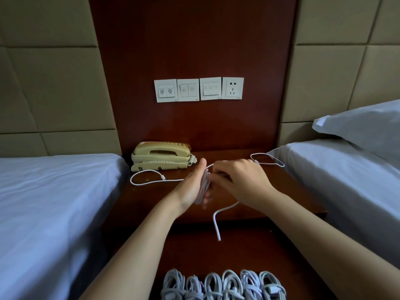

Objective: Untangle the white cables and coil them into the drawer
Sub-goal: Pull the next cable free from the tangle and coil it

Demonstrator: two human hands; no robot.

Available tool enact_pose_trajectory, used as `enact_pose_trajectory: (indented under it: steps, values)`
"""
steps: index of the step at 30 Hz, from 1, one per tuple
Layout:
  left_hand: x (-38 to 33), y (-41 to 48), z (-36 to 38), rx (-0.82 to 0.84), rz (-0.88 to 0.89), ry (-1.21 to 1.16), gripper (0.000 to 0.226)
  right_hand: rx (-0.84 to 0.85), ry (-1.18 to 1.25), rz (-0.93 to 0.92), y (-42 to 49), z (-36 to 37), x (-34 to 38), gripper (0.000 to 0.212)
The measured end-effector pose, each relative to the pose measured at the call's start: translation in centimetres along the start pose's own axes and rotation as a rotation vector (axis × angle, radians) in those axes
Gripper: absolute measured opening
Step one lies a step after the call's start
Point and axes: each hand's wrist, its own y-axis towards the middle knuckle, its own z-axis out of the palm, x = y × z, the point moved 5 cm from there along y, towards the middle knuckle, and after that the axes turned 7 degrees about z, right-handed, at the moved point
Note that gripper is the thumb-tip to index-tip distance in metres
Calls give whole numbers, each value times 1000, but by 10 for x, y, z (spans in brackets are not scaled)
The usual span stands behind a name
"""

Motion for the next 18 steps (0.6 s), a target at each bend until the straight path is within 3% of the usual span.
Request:
enact_pose_trajectory:
  steps: [5, 8, 12, 18]
  values:
    - [-11, -8, 9, 68, -28, 23, 54, -57, 56, -4, -1, -3, -11, 41]
    - [-14, -10, 6, 104, -32, 32, 48, 15, 149, 87, 1, 2, -22, 48]
    - [-12, -12, -7, 50, -30, -53, 46, 97, 501, 237, 4, 9, -42, 38]
    - [7, -11, -33, -97, -91, -35, 45, 231, 1087, 670, -6, 27, -77, 23]
